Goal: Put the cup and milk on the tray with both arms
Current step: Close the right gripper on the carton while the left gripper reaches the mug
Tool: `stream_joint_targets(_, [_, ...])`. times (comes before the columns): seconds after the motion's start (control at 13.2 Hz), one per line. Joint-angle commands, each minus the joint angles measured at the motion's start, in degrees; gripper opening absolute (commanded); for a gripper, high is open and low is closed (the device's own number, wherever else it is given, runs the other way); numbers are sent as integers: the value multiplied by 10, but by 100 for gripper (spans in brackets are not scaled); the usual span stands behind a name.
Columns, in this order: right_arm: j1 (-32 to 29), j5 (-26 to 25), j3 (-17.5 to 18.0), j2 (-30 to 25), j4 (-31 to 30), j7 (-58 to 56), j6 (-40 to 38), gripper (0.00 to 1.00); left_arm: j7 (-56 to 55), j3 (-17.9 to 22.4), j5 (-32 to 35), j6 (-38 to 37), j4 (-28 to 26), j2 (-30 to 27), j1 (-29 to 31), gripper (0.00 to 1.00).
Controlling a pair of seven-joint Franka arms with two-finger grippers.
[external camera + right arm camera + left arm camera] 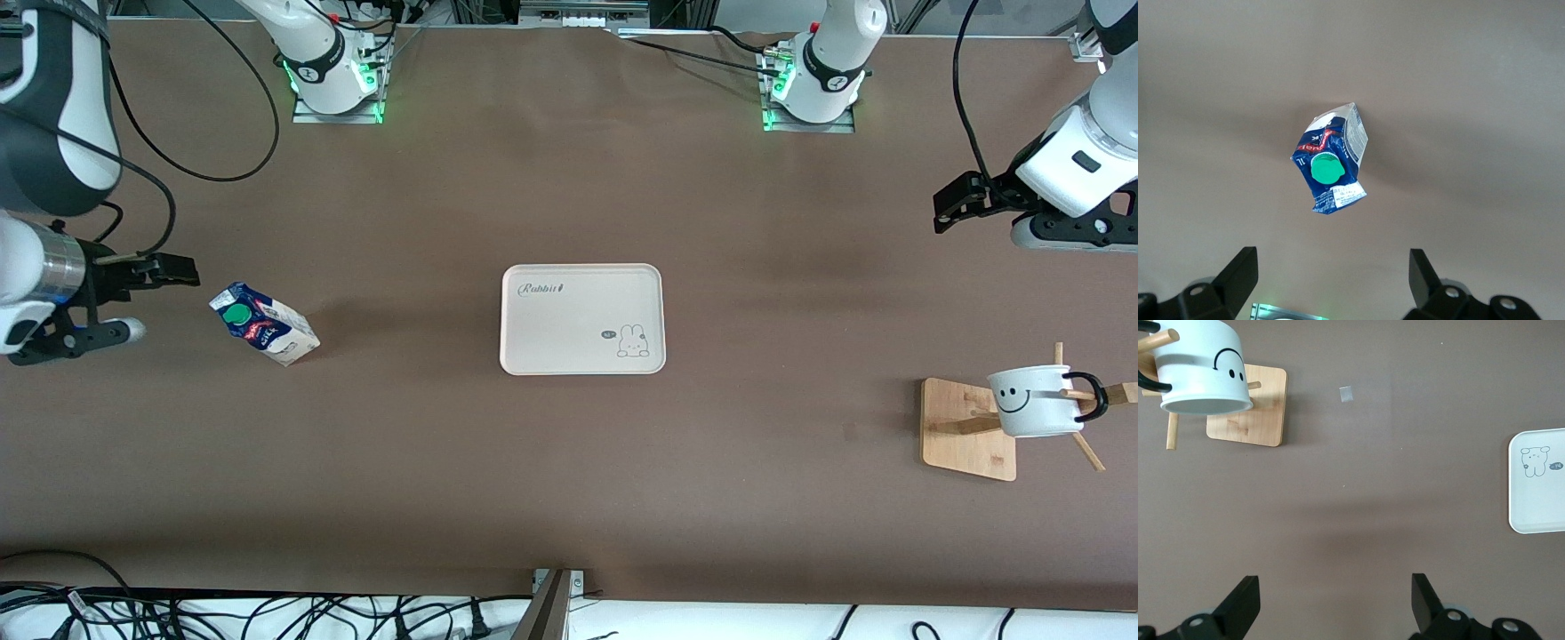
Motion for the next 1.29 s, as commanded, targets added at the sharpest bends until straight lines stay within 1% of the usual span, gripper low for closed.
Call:
stream_joint_targets(0.0, [0,-3,1,9,-8,-16,9,100,-23,-2,0,-12,36,34,-3,100])
stream_joint_targets(0.15, [-1,-5,1,11,-32,-17,37,100,-31,-2,-1,-18,63,58,-1,100])
stream_joint_targets(0.23, [0,-7,1,11,-44,-28,48,100,-30,-3,-2,-24,66,61,-1,100])
stream_joint_targets(0.45, [-1,-7,1,19,-72,-110,79,100,-34,-2,-14,-25,79,74,2,100])
stream_joint_targets(0.61, [-1,-7,1,18,-90,-120,84,100,-48,-2,-11,-27,94,78,-7,100])
stream_joint_targets(0.76, [-1,-7,1,18,-102,-120,84,100,-42,-3,-7,-25,105,104,-15,100])
stream_joint_targets(0.91, [-1,-7,1,16,-109,-120,85,100,-36,-2,-5,-24,108,118,-12,100])
stream_joint_targets(0.98, [-1,-7,1,16,-111,-120,89,100,-43,-1,-14,-14,107,120,-8,100])
stream_joint_targets(1.21, [-1,-8,1,12,-128,-121,110,100,-48,0,-12,71,77,117,-2,100])
